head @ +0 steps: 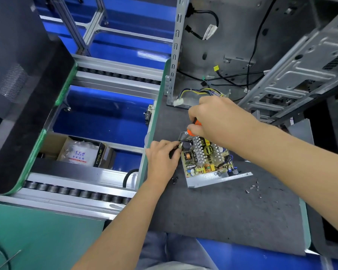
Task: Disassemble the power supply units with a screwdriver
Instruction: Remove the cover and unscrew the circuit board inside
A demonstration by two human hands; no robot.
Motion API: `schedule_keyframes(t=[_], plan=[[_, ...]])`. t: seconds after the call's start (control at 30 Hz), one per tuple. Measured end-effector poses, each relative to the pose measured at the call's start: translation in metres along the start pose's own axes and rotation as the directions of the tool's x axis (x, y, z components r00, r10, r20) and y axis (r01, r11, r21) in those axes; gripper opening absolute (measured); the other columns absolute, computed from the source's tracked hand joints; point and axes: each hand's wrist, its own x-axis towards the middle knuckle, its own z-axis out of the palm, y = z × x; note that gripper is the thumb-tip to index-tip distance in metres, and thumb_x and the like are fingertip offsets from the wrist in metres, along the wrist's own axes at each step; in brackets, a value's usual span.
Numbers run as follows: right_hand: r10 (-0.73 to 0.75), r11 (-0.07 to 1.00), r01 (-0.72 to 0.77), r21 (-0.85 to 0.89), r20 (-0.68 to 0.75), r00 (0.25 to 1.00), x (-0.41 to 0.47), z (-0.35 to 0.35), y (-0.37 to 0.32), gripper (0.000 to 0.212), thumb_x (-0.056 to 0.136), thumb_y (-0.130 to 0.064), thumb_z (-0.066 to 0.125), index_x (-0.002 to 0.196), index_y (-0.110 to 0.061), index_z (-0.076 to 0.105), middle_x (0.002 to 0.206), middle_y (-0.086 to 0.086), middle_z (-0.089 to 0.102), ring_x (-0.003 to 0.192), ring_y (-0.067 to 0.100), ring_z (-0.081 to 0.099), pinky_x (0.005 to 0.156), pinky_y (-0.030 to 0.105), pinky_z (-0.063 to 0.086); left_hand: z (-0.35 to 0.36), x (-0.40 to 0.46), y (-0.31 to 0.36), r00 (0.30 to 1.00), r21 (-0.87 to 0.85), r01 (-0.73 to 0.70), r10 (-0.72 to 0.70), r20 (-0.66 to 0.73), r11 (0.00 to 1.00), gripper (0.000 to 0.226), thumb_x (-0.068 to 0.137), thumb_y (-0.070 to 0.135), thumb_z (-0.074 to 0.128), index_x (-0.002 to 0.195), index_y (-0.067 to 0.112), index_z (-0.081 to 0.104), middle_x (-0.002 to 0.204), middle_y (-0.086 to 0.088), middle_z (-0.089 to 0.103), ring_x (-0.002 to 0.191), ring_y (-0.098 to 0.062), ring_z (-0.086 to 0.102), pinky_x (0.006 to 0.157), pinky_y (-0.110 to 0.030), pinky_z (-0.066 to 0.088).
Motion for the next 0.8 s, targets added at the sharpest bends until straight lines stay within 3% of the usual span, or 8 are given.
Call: schedule_keyframes(t=[0.1,0.2,0.27,0.37,0.47,0.63,0.7,0.8], plan=[[0.056,0.997,-0.056,-0.048,0.003,0.998,-0.001,-0.003,-0.005,0.048,0.099,-0.057,0.038,0.095,-0.011,0.05,0.068,0.006,0.033,0.079,0.03,0.048,0.066,0.038,0.04,0.0,0.0,0.0,1.0,-0.006,-0.006,0.006,0.008,1.0,0.019,0.09,0.024,0.074,0.108,0.022,0.077,0.095,0.004,0.07,0.093,-0.024,0.052,0.076,-0.036,0.03],[0.143,0.985,-0.139,-0.1,0.043,0.989,-0.002,-0.01,-0.007,0.049,0.101,-0.057,0.03,0.089,-0.013,0.049,0.066,0.001,0.021,0.078,0.031,0.048,0.062,0.036,0.034,-0.002,-0.002,0.001,1.0,-0.081,0.025,-0.025,-0.001,0.996,0.014,0.091,0.021,0.072,0.104,0.02,0.077,0.094,0.003,0.07,0.093,-0.023,0.053,0.081,-0.04,0.038],[0.07,0.976,-0.053,-0.211,0.075,0.995,0.0,-0.009,-0.009,0.043,0.104,-0.046,0.038,0.098,-0.01,0.06,0.067,0.001,0.022,0.088,0.035,0.06,0.059,0.035,0.034,-0.008,-0.002,0.004,0.996,-0.213,0.044,-0.059,-0.063,0.976,0.011,0.093,0.017,0.068,0.102,0.016,0.075,0.092,0.007,0.067,0.091,-0.018,0.053,0.083,-0.038,0.044],[-0.112,0.959,0.122,-0.256,0.053,0.992,0.002,-0.011,-0.004,0.03,0.101,-0.04,0.048,0.112,-0.012,0.052,0.076,0.002,0.043,0.088,0.033,0.061,0.053,0.033,0.031,-0.024,0.004,0.017,0.994,-0.371,0.04,-0.076,-0.083,0.928,0.024,0.102,0.021,0.053,0.12,0.017,0.067,0.102,0.023,0.058,0.102,-0.01,0.055,0.087,-0.017,0.043],[-0.277,0.926,0.275,-0.259,0.032,0.96,0.003,-0.011,0.007,0.038,0.091,-0.041,0.064,0.114,-0.017,0.045,0.106,0.004,0.054,0.094,0.029,0.055,0.069,0.037,0.041,-0.038,0.019,0.037,0.995,-0.387,-0.104,0.094,-0.045,0.916,0.035,0.102,0.019,0.046,0.136,0.015,0.057,0.117,0.024,0.055,0.113,-0.004,0.048,0.096,-0.01,0.036],[-0.137,0.971,0.129,0.199,0.028,0.99,-0.001,-0.008,0.016,0.05,0.073,-0.033,0.083,0.105,-0.024,0.046,0.103,-0.006,0.05,0.094,0.022,0.042,0.082,0.039,0.039,-0.052,0.034,0.055,0.967,-0.428,-0.201,0.249,0.058,0.881,0.047,0.099,0.016,0.052,0.145,0.01,0.048,0.12,0.006,0.057,0.111,-0.008,0.051,0.096,-0.02,0.042],[-0.051,0.955,0.035,0.294,0.048,0.998,-0.005,-0.009,0.012,0.05,0.078,-0.047,0.076,0.107,-0.023,0.043,0.103,-0.003,0.05,0.095,0.025,0.041,0.079,0.039,0.038,-0.055,0.035,0.06,0.949,-0.446,-0.222,0.297,0.105,0.867,0.039,0.098,0.01,0.055,0.137,0.015,0.058,0.121,-0.001,0.066,0.103,-0.01,0.06,0.088,-0.024,0.049],[0.103,0.994,-0.105,0.044,0.03,0.994,-0.008,-0.014,0.003,0.058,0.089,-0.069,0.035,0.109,-0.016,0.04,0.086,0.005,0.037,0.088,0.03,0.042,0.072,0.041,0.037,-0.053,0.036,0.064,0.975,-0.47,-0.164,0.216,0.059,0.868,0.034,0.091,0.007,0.068,0.093,0.041,0.062,0.095,0.026,0.068,0.083,0.011,0.059,0.07,-0.016,0.044]])
